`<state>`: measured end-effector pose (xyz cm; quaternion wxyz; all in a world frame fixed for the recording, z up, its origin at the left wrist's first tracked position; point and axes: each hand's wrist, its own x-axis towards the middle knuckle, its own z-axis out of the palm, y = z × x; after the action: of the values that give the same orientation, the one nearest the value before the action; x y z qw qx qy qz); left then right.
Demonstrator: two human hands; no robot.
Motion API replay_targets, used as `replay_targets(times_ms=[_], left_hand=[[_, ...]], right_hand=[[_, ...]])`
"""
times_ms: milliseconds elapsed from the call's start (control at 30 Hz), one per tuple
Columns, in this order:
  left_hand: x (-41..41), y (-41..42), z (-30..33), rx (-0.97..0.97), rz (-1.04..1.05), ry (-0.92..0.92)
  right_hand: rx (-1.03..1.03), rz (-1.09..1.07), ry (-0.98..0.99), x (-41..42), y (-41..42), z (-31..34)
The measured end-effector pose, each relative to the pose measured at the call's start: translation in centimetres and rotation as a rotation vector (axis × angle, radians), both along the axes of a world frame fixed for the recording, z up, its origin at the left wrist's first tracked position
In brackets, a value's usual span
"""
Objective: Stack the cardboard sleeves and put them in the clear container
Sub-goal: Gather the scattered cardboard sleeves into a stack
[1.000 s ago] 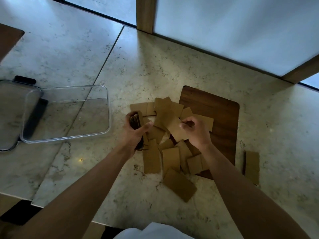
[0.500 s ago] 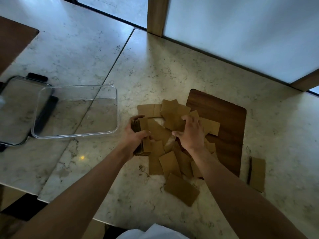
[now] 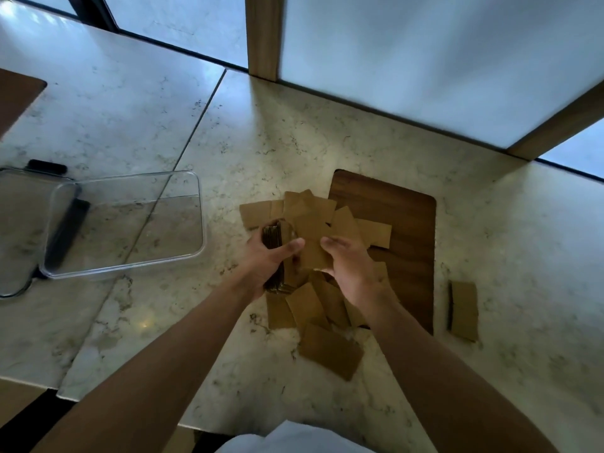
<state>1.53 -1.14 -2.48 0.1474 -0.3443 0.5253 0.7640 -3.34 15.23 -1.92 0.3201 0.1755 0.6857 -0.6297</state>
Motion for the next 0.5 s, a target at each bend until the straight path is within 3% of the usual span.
replay_targets(times_ms=[67,133,267,367,500], left_hand=[[0.2,0.3,0.2,0.064,0.011,-0.024],[0.5,0.4,0.3,0.074,0.006,-0.039],[1.7,0.7,0.2,0.04,-0.033,-0.043],[2.1,1.2,0.0,0.02,-0.085,-0.005],[2.1,3.1,0.1,-0.045,-0.125,0.005]], right_hand=[[0.134,0.165,0.056,1.3,-0.8,0.1],[0.414,0.41,0.294,2.1,-0.2,-0.5],[0.828,0.399,0.491,2.3,6.2,-1.8],[1.099,0.51,0.372,3.9,11.4,-2.8],[1.149,0.373,0.134,5.9,12.6,-3.0]])
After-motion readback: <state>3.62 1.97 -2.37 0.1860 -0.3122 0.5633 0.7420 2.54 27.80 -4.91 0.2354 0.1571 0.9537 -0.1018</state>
